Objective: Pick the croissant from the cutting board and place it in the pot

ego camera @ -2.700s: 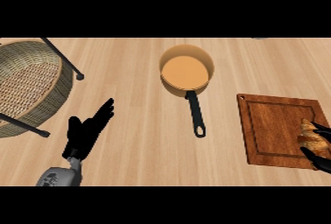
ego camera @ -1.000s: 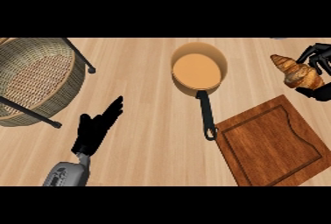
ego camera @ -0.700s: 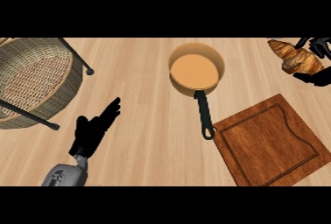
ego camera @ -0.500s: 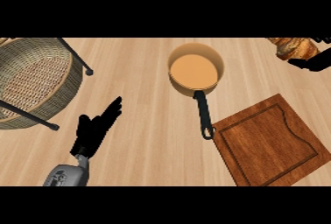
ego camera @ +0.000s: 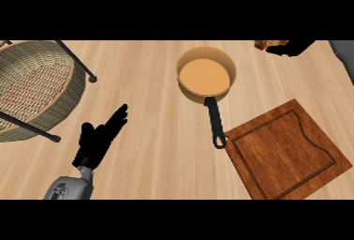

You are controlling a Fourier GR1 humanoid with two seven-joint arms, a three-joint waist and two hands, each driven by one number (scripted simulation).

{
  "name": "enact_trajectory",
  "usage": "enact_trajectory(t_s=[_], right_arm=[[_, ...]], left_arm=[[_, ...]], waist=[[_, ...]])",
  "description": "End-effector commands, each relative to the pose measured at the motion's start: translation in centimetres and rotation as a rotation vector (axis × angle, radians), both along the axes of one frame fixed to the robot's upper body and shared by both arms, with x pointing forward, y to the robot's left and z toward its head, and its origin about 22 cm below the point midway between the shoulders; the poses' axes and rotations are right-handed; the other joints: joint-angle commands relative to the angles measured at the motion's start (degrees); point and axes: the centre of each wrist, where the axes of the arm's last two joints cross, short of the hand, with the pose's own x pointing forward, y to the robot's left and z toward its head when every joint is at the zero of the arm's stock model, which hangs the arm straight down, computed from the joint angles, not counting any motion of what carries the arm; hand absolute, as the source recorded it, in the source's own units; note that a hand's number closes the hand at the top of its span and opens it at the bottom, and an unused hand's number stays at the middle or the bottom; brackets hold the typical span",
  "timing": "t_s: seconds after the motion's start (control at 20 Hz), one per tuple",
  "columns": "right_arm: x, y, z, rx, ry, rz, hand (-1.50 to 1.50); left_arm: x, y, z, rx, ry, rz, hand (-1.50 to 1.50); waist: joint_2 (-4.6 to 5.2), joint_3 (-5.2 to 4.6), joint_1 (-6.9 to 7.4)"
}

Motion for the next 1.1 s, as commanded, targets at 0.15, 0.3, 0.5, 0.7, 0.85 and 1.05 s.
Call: enact_trajectory(t_s=[0.15, 0.3, 0.5, 0.7, 0.85, 1.05], right_arm=[[0.9, 7.7, -2.4, -0.165, -0.032, 0.065, 1.5], [0.9, 11.0, -0.6, -0.271, -0.096, 0.04, 1.5], [0.4, 14.1, -2.7, -0.487, -0.231, -0.015, 1.5], [0.7, 14.5, -4.6, -0.645, -0.157, -0.061, 1.5], [0.3, 17.6, -5.7, -0.791, 0.014, -0.06, 1.5], [0.2, 17.5, -8.1, -0.883, 0.143, -0.129, -1.5]], left_arm=[[-0.3, 0.2, -0.7, 0.011, -0.011, -0.002, 0.0], [-0.4, 1.6, -0.5, -0.002, -0.007, 0.006, 0.0], [-0.4, 1.2, -0.5, 0.001, -0.01, -0.008, 0.0], [-0.8, 0.0, 0.0, 0.002, -0.001, -0.009, 0.0], [-0.4, -0.6, -0.2, -0.006, -0.005, -0.02, 0.0], [-0.8, -0.6, -0.3, -0.013, 0.0, -0.011, 0.0]], waist=[[0.32, 0.0, 0.29], [0.04, -0.03, 0.1], [0.15, -0.06, 0.16], [0.55, -0.03, 1.23], [0.32, -0.1, 0.61], [0.45, -0.04, 0.9]])
